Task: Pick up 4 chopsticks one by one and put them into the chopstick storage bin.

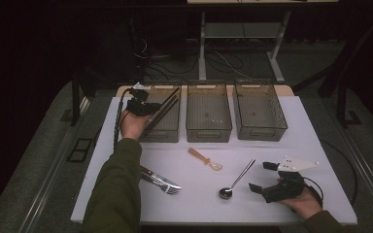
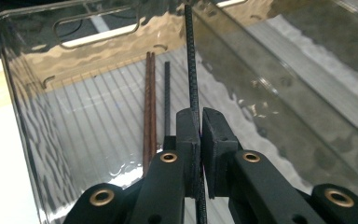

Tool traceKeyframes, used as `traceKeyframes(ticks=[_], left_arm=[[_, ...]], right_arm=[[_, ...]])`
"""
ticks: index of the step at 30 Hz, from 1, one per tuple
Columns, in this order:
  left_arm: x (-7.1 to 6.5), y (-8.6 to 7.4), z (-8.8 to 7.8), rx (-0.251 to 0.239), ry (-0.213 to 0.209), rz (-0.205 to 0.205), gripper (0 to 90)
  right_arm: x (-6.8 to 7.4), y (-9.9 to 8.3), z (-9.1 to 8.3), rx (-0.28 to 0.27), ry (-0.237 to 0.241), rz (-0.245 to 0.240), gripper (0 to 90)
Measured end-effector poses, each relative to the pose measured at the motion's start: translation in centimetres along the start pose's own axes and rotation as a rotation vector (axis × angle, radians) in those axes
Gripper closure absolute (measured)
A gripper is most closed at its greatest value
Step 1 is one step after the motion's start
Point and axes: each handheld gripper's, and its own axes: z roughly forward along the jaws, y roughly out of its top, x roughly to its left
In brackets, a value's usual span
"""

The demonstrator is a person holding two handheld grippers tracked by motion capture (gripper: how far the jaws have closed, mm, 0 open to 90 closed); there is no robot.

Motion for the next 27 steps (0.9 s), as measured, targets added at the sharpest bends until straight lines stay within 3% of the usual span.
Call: traceKeyframes(ticks=[15, 27], left_arm=[[-0.17, -0.10, 0.65, 0.019, 0.034, 0.010, 84.4], [-0.47, -0.18, 0.03, 0.004, 0.007, 0.013, 72.9]], right_arm=[[0.06, 0.01, 0.00, 0.001, 0.002, -0.001, 1.2], [0.07, 0.03, 0.05, 0.000, 0.002, -0.003, 1.2]])
